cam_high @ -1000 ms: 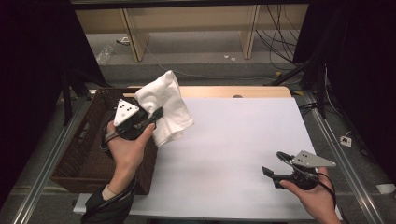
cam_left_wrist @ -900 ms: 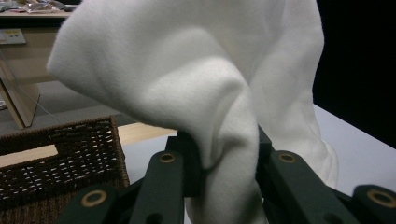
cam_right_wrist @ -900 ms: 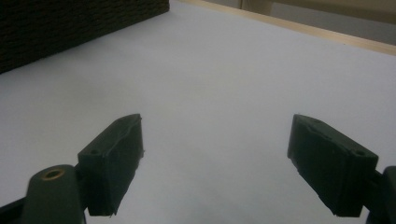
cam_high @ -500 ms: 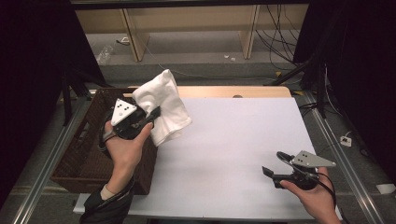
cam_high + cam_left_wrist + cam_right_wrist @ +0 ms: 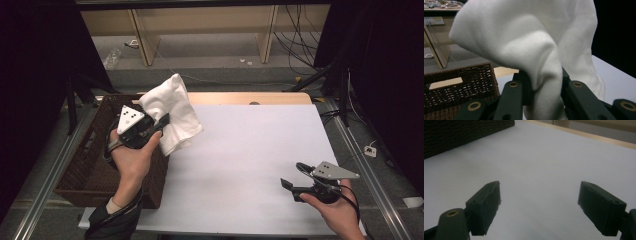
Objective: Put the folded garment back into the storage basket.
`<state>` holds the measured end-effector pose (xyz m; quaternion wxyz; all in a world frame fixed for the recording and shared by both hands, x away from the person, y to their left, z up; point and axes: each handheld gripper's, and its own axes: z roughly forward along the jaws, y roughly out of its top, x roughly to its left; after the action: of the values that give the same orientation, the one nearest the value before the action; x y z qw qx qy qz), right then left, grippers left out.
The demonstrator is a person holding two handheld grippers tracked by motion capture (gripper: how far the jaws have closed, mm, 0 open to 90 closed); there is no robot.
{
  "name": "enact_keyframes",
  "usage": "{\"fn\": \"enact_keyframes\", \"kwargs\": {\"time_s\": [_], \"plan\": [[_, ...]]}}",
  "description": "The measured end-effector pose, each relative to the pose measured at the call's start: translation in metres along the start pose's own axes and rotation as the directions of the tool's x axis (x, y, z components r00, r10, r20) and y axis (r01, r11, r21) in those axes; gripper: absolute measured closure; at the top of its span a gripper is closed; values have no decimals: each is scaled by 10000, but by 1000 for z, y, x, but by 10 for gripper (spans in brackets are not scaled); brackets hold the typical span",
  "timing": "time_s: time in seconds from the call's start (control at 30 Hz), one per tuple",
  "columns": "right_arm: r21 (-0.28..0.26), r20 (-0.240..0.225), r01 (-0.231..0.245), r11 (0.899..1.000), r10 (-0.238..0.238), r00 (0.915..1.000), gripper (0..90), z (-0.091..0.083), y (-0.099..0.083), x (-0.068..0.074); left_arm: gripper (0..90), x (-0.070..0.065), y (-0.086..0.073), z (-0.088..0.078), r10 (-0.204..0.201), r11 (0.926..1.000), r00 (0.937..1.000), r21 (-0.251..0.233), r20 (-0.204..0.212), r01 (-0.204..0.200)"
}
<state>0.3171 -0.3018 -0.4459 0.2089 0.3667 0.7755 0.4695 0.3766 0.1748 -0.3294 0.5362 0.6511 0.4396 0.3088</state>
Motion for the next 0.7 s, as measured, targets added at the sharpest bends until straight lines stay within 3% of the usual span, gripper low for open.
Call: {"fn": "enact_keyframes", "kwargs": {"time_s": [0.7], "plan": [[-14,5,5,10000,-5,10000,190,0,0,0,739,8,3,-5,-87,9998,9997,-199,-236,83]]}}
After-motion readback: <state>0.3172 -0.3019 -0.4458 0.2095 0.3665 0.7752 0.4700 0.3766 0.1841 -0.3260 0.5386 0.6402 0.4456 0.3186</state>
